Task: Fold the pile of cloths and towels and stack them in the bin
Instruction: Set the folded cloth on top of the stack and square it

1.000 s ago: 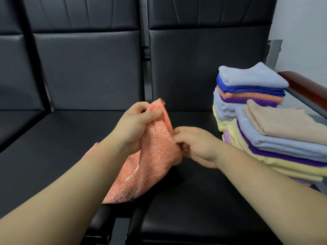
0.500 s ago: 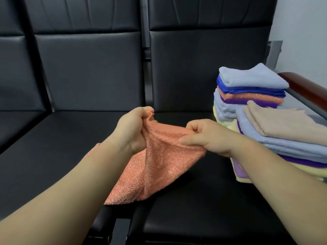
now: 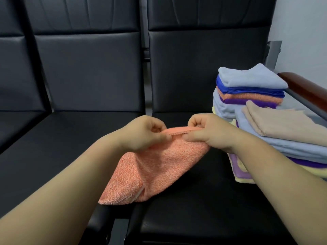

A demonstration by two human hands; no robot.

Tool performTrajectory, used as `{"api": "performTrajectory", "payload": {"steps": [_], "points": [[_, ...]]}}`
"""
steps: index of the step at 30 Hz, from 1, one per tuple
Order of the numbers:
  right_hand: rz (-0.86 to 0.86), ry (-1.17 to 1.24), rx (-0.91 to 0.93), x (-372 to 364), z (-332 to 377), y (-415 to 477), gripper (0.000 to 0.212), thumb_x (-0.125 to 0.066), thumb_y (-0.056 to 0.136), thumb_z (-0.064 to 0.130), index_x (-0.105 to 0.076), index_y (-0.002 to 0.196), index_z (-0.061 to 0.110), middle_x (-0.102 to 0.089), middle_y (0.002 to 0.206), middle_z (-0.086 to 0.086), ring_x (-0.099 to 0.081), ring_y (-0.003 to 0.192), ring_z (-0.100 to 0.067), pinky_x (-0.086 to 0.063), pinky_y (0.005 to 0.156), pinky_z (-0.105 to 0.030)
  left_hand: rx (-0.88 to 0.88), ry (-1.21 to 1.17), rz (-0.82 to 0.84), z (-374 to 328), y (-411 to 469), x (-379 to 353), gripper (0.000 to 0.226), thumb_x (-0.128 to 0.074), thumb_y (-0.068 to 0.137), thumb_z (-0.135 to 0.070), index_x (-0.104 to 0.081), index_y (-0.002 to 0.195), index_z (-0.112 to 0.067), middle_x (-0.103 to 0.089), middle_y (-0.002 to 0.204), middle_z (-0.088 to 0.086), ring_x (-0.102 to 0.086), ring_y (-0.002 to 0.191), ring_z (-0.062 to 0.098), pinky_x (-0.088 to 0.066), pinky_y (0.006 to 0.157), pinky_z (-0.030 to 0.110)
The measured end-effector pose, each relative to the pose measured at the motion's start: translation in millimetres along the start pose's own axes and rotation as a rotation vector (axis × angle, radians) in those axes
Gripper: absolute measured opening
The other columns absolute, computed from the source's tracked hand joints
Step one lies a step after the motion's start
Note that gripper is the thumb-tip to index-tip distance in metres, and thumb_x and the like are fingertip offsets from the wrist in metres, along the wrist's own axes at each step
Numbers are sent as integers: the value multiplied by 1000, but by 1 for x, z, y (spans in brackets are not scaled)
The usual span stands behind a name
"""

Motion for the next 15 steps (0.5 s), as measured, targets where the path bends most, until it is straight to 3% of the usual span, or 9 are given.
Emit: {"api": "performTrajectory", "payload": {"steps": [2,4,6,7,10,12,15], "points": [[-21,151,13,2,0,0,18,-84,84,20,-67,81,16,-62,75,3,-57,73,-13,-44,70,-34,-6,-54,-23,1,-1,6,17,-70,94,-44,-76,89,-29,-70,98,-5,-67,85,5,-55,79,26],[-101,188,68,8,3,-1,15,-83,87,21,-70,84,13,-65,80,1,-59,78,-15,-47,74,-35,-56,148,-70,-3,-3,14,19,-61,99,-45,-75,94,-34,-58,121,-13,-57,112,6,-49,98,32],[-202,149,171,13,16,-5,10,-80,89,21,-72,86,16,-66,80,1,-60,79,-12,-49,74,-34,-113,284,-141,-12,-6,20,24,-54,103,-39,-74,96,-27,-51,132,-11,-46,124,10,-41,105,32],[-223,166,216,14,23,-6,6,-79,91,19,-74,87,18,-67,82,0,-61,81,-12,-51,75,-32,-127,281,-172,-17,-8,23,28,-51,104,-34,-71,90,-21,-54,126,-9,-50,117,9,-41,100,29],[-233,336,264,14,38,-7,18,-75,94,15,-78,84,29,-73,84,6,-65,85,-9,-55,78,-28,-94,159,-257,-24,-15,32,34,-47,103,-24,-52,72,-11,-53,79,-8,-50,71,8,-43,68,30],[-265,379,209,17,37,-8,22,-73,96,18,-78,80,32,-72,83,9,-65,81,-12,-55,70,-31,-58,63,-308,-20,-17,37,33,-47,102,-21,-46,73,-7,-44,68,-5,-42,62,10,-38,61,31],[-204,272,85,13,28,-13,14,-74,96,29,-75,82,29,-65,73,8,-60,64,-13,-50,52,-31,-33,-127,-359,-14,-19,40,31,-47,105,-26,-51,78,-10,-45,67,-7,-43,61,8,-39,61,30]]}}
Point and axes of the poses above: each hand's wrist, its own y-axis towards the middle knuckle, its own x-axis out of the back of the hand, z = x × y, the point moved 7 cm from there along y, towards the middle knuckle
